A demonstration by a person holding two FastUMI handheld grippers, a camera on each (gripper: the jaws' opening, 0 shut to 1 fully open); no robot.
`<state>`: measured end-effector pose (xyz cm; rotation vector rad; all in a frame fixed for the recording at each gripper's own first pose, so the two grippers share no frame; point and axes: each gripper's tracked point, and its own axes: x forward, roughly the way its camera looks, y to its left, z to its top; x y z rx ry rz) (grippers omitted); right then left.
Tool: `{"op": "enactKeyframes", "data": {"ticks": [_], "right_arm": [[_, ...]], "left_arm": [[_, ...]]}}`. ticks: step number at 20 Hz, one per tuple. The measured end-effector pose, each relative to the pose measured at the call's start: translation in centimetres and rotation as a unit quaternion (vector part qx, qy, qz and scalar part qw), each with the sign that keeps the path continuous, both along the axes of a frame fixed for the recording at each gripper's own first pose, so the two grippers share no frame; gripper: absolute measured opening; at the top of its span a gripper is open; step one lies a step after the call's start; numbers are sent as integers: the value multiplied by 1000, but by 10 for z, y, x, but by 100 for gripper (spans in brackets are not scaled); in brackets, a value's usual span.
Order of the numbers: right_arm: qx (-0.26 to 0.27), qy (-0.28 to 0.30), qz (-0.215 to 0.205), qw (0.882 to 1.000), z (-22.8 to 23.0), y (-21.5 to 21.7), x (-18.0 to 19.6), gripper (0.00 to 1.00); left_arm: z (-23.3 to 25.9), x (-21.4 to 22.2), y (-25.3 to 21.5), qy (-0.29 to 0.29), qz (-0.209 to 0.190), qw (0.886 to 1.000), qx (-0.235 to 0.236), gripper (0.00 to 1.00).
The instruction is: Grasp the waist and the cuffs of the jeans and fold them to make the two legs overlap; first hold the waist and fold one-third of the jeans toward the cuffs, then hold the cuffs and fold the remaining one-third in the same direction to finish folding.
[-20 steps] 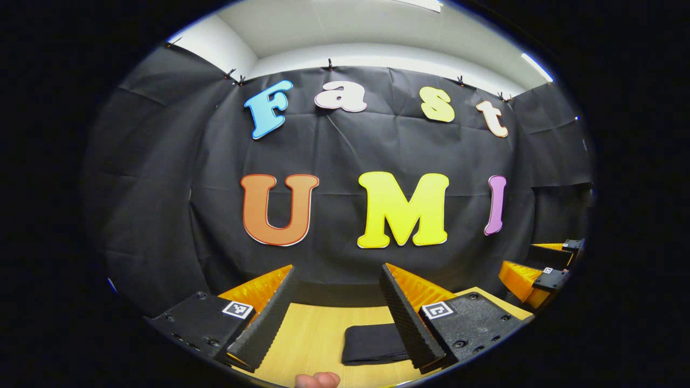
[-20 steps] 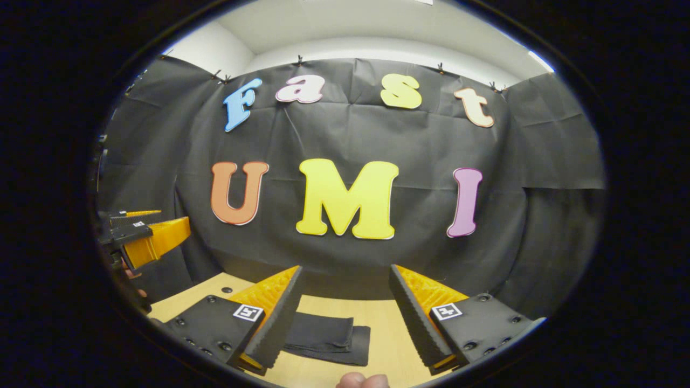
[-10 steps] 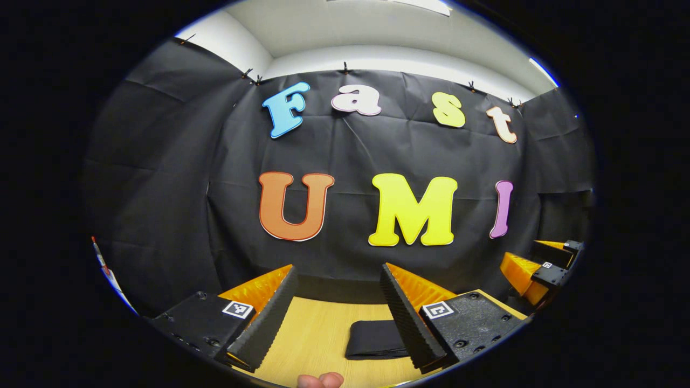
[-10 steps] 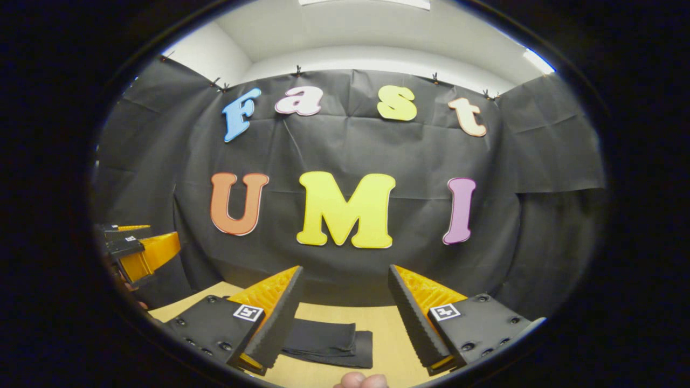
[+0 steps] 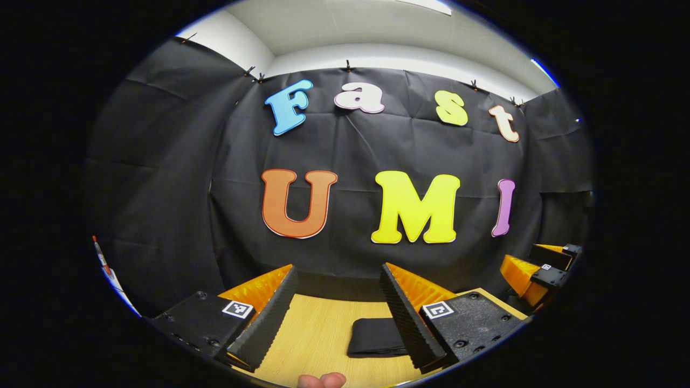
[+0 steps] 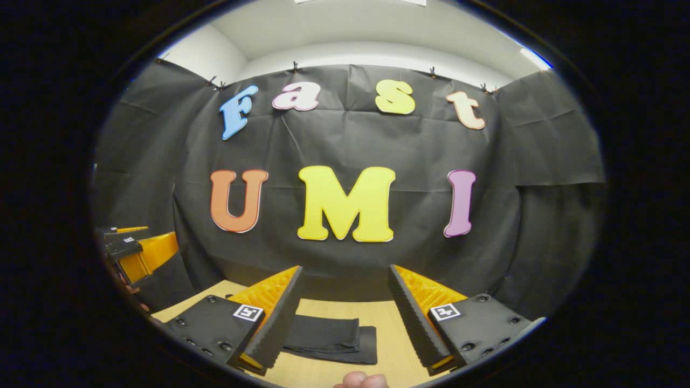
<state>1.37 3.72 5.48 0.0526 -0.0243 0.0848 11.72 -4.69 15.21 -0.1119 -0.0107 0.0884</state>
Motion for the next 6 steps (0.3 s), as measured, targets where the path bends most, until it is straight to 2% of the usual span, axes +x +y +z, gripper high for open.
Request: {"op": "enactKeyframes", "data": {"ticks": [6], "right_arm": [[0, 3, 0, 1000, -2, 2, 0, 94]], "left_arm": [[0, 1, -1, -2, -9, 1000, 4, 98]]}}
